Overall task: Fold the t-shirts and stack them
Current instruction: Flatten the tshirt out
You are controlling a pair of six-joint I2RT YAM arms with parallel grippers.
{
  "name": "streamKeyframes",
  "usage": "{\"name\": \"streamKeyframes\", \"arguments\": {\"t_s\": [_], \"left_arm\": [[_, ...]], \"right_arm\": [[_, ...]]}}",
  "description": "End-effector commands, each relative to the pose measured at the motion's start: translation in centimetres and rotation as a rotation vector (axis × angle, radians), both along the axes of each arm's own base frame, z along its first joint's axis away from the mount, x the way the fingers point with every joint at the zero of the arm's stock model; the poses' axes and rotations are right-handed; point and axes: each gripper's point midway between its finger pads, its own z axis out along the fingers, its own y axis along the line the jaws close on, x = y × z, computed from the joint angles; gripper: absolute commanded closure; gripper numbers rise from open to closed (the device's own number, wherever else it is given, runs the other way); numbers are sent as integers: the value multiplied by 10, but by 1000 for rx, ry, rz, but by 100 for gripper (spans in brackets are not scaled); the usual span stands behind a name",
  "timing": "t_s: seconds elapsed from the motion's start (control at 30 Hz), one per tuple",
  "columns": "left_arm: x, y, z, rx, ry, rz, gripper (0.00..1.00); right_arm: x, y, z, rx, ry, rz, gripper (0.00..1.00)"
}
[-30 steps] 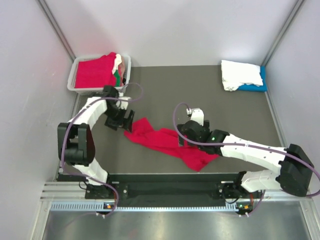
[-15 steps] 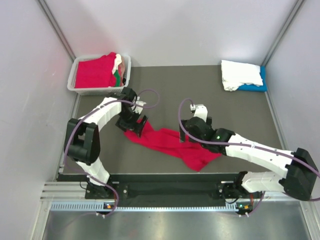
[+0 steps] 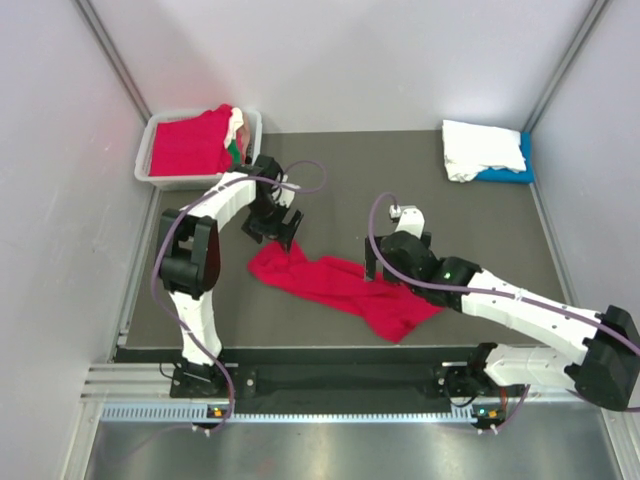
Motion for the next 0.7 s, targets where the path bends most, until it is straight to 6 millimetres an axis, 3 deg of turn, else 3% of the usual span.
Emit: {"name": "streamKeyframes", "arguments": {"t_s": [0.0,0.3,0.67], "left_arm": [[19,-3,10,-12,-18,-8,2],[10,-7,-8,-23,33,-14,10],[4,-2,-35,24,108,-19,10]], "right_arm": [[3,-2,9,39,-22,-14,0],[5,-7,13,55,-38,-26,1],[8,-9,21,83,-58,-34,1]]}}
